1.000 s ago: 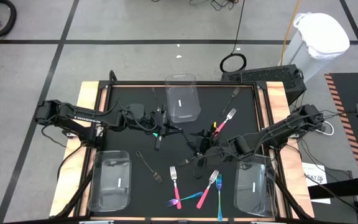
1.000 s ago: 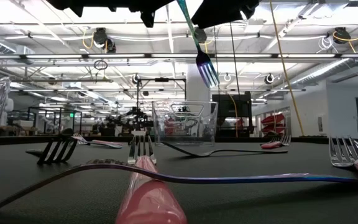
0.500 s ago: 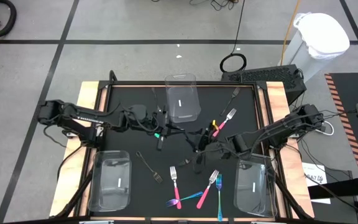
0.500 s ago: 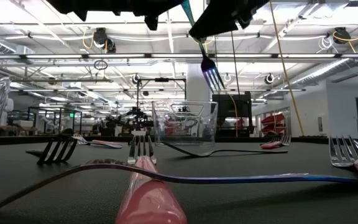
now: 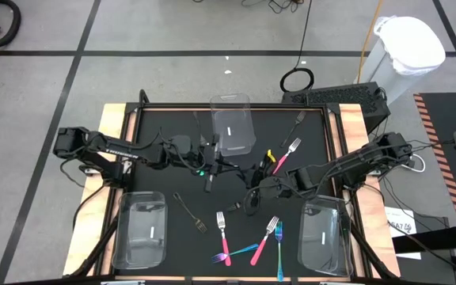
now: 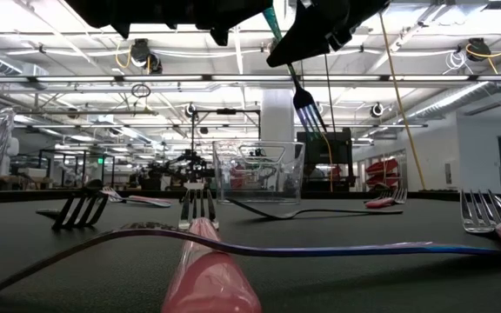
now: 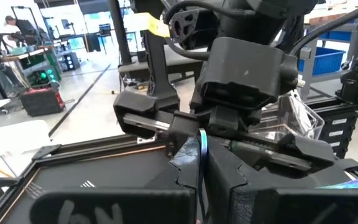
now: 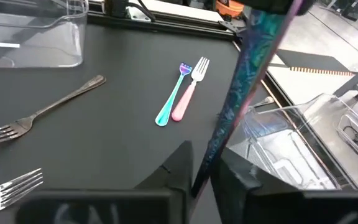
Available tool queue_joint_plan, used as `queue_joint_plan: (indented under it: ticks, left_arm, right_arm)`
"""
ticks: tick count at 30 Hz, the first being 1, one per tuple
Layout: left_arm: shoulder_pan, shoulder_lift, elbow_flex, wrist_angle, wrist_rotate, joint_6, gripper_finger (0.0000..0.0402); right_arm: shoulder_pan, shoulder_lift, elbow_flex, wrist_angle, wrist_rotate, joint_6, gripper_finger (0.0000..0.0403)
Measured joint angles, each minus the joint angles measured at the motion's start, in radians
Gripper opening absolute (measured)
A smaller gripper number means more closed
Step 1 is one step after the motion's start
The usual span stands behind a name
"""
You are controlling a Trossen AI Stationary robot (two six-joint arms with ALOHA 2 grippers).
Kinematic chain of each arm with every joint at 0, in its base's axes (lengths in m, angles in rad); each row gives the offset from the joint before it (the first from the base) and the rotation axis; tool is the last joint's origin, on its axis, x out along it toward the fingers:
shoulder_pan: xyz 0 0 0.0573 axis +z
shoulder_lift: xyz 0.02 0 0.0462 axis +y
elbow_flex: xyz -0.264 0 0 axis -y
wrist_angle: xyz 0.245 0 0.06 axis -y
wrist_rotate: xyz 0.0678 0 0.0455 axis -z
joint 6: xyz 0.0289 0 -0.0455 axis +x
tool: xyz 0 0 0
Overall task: Sort silverware by color (type)
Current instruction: Put the blue fork into the top transparent bin
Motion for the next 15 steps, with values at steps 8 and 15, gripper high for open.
queue_joint_plan:
  ticks: [8, 15]
  left_arm:
    - [-0.005, 0.000, 0.000, -0.010, 0.017, 0.041, 0.0013]
    - [-0.007, 0.000, 0.000, -0.011, 0.015, 0.028, 0.0034]
  right_arm:
    - [-0.001, -0.001, 0.000, -0.004, -0.041, 0.006, 0.0010]
    - [-0.001, -0.001, 0.000, -0.011, -0.038, -0.007, 0.0004]
